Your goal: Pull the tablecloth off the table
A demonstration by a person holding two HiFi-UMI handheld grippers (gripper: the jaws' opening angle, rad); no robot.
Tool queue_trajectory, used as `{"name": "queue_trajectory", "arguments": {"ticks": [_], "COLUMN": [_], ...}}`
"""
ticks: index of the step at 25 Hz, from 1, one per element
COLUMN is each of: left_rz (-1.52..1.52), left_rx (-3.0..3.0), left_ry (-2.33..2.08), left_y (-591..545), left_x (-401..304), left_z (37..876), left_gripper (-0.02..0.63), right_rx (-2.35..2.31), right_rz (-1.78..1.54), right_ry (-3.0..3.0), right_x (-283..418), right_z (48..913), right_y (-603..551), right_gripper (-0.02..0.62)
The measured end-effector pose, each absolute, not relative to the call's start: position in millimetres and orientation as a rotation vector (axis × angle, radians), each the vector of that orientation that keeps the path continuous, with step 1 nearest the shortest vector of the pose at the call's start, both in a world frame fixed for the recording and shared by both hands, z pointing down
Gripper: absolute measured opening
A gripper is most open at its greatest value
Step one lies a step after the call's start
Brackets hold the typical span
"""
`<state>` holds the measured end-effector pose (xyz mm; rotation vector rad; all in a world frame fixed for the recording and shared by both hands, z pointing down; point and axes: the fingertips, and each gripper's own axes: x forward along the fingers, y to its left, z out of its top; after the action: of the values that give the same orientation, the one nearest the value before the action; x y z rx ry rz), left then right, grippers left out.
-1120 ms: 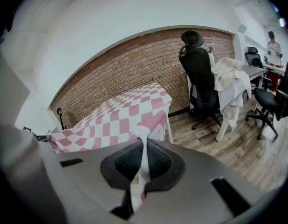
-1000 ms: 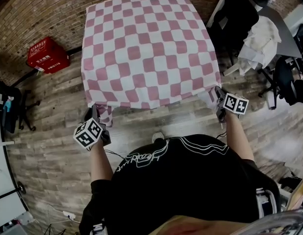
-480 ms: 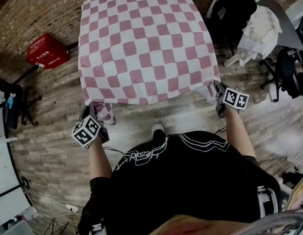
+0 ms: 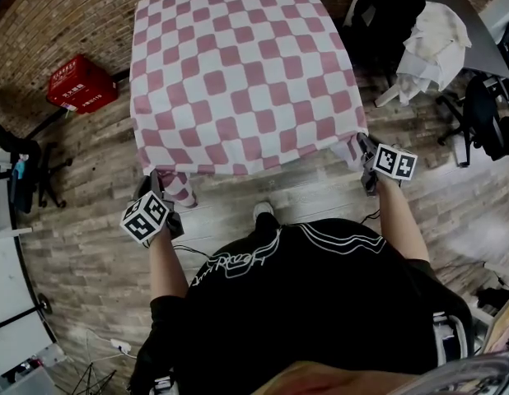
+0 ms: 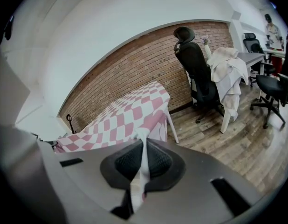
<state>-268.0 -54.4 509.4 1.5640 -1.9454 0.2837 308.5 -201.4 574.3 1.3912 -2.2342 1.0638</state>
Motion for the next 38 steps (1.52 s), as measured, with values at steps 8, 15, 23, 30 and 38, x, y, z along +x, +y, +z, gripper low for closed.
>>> {"name": "queue_trajectory", "arguments": {"ticks": [8, 15, 23, 30, 38], "left_rz": [0.26, 0.242, 0.23, 0.227, 0.209], "left_rx": [1.564, 1.568, 1.579, 1.578, 1.579], "left_ry": [-1.97, -1.985, -2.0, -2.007, -2.021], "left_y": [-29, 1, 31, 40, 49], "left_x": [-255, -238, -220, -211, -206], "left_z": [503, 508, 507, 493, 486], "left_gripper": [0.008, 0.008, 0.008, 0.008, 0.008], "right_rx": [1.384, 1.381, 1.369, 1.359, 1.34], "right_rz": [1.067, 1.067, 1.063, 1.068, 1.043], "right_ry": [-2.244, -2.268, -2.29, -2.308, -2.321], "right_x": [325, 338, 353, 358, 364], "right_z": [575, 581, 586, 573, 567], "right_y": [-182, -158, -132, -127, -120], "right_gripper": [-0.003, -0.003, -0.003, -0.003, -0.003]}}
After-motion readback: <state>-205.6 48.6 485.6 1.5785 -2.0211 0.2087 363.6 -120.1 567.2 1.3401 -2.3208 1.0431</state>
